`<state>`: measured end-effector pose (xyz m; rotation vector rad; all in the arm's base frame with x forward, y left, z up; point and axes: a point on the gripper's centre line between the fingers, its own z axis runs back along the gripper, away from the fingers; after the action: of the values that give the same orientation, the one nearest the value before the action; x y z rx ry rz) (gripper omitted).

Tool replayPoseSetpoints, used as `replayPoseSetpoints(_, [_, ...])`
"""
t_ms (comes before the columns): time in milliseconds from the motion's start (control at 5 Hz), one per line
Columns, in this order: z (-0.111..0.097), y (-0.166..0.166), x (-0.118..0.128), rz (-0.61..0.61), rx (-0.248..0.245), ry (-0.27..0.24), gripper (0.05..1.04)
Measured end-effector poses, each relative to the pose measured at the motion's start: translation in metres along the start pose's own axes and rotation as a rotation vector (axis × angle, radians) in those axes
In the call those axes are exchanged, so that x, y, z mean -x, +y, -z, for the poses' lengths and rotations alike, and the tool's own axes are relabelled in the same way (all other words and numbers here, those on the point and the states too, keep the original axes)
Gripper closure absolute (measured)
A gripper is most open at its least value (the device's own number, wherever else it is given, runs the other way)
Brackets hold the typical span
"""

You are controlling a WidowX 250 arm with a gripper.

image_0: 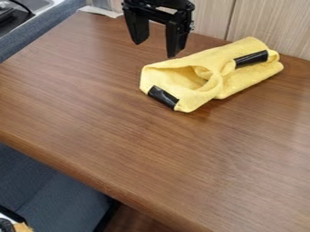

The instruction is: Unfold cloth from right to left

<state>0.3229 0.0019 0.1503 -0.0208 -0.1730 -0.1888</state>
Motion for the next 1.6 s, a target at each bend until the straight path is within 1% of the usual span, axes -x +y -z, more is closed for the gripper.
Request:
replayPoseSetpoints(200, [0.01,-0.001,0.002,-0.001,0.008,0.036,0.083])
replayPoseSetpoints(400, [0.011,-0.016,-0.012,0.067,0.015,0.054,0.083])
replayPoseSetpoints(600, [0.011,-0.032,-0.028,0.124,0.023,0.053,0.083])
replayPoseSetpoints(800, [0.013,-0.055,-0.048,0.189,0.07,0.021,0.083])
replayPoseSetpoints(1000, [0.023,-0.07,-0.066,0.233,0.104,0.008,0.083])
replayPoseSetpoints(1200, [0.035,-0.08,-0.076,0.279,0.098,0.021,0.083])
replayPoseSetpoints(1400, [0.052,-0.085,-0.085,0.302,0.101,0.053,0.083])
replayPoseSetpoints(1600, [0.064,-0.09,-0.091,0.324,0.105,0.072,0.083])
